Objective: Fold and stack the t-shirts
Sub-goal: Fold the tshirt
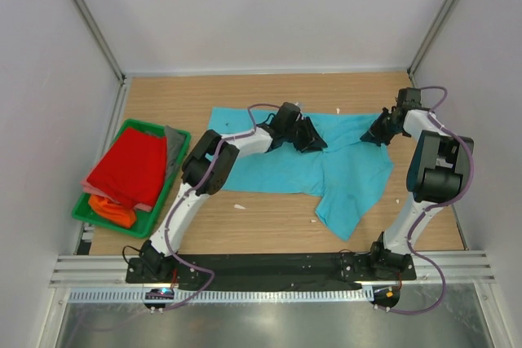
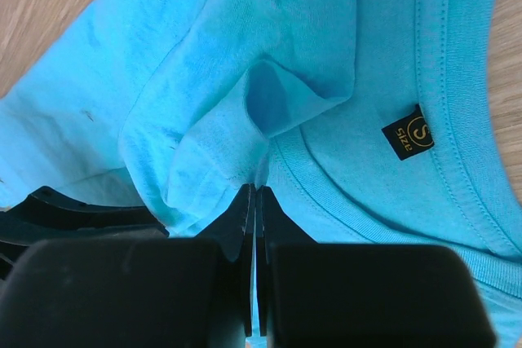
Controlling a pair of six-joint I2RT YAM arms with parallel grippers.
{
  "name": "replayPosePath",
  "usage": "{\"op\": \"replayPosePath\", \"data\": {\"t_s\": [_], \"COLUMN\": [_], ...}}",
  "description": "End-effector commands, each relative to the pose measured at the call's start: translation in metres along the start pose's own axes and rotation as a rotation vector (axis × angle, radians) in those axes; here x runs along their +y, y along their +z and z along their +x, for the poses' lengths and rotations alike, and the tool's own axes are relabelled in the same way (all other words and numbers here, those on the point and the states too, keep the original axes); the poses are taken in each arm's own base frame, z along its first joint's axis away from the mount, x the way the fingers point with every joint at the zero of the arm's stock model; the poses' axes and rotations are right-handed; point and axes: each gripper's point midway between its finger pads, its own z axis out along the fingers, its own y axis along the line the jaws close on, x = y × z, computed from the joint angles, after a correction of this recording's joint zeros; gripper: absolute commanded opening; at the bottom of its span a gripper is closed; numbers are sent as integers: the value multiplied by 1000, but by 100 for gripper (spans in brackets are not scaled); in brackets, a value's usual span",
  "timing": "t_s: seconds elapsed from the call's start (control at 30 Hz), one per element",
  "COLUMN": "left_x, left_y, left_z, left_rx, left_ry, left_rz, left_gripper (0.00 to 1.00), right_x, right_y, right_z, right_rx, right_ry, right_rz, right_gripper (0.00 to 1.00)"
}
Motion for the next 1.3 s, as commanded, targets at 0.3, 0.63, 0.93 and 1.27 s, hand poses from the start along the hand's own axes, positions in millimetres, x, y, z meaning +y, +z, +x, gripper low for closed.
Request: {"op": "replayPosePath", "data": {"t_s": [0.3, 0.63, 0.93, 1.27], "left_x": [-21, -32, -41, -44], "left_y": [6, -6, -21, -46], "left_z": [-2, 3, 4, -11], "left_rx": [6, 32, 73, 116], "left_ry": [25, 13, 6, -64], "left_rz": [59, 76, 99, 136], "left_gripper": [20, 12, 0, 0], "right_x": [15, 12, 13, -7], "right_y": [-28, -32, -49, -63], "right_z": [-5, -4, 1, 41], "right_rx": [-47, -47, -36, 42], "right_ry": [-1, 8, 28, 68], "right_rz": [-37, -13, 16, 87], "right_gripper": [1, 1, 1, 1]}}
